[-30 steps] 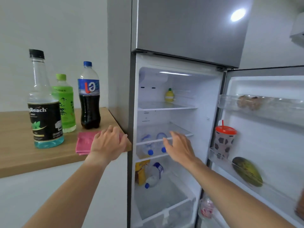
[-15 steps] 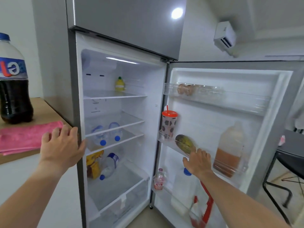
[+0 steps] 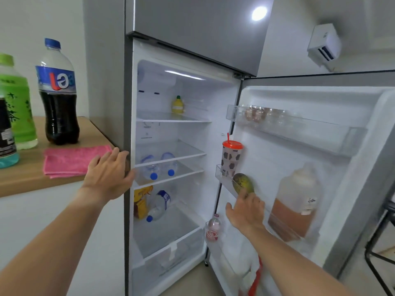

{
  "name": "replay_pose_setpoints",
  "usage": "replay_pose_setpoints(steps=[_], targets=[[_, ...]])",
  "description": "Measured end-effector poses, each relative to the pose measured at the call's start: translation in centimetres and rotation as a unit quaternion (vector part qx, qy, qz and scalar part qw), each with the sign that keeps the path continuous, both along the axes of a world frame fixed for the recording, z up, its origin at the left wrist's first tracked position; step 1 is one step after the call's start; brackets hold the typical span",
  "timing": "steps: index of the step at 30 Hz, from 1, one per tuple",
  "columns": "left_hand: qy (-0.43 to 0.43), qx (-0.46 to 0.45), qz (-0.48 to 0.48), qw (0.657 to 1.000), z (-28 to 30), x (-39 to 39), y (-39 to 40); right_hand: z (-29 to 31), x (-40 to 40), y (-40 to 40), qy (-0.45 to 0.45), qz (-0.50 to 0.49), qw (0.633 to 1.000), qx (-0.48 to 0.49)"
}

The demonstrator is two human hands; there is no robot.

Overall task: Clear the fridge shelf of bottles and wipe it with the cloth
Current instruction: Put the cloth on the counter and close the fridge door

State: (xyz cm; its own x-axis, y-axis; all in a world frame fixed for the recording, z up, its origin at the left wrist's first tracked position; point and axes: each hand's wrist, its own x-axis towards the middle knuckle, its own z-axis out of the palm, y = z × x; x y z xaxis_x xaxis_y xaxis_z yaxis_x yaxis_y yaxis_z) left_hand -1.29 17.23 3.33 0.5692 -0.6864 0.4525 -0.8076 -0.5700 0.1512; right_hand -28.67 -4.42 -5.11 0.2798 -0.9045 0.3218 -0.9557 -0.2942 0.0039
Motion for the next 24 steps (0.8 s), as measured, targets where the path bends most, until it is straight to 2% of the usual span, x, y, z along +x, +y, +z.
replay_pose_setpoints(steps=[2,6,13,19,24], targets=[[0.008,-0.028,-0.01,1.0,0.2,-0.3,0.5,0.3,1.6,1.2,-0.011,0.026,1.0,0.01],[-0.007,-0.05,0.03,0.998,0.2,-0.9,1.7,0.6,5.9,4.3,-0.038,0.134,0.99,0.019],[-0.008,-0.054,0.104,0.993,0.7,0.1,4.0,3.3,12.9,9.6,-0.15,0.284,0.947,-0.028],[0.041,-0.059,0.158,0.985,1.0,1.9,6.5,5.8,17.1,13.2,-0.186,0.359,0.913,-0.058],[0.002,-0.063,0.154,0.986,1.1,2.8,7.4,7.5,19.6,16.2,-0.196,0.404,0.887,-0.111]])
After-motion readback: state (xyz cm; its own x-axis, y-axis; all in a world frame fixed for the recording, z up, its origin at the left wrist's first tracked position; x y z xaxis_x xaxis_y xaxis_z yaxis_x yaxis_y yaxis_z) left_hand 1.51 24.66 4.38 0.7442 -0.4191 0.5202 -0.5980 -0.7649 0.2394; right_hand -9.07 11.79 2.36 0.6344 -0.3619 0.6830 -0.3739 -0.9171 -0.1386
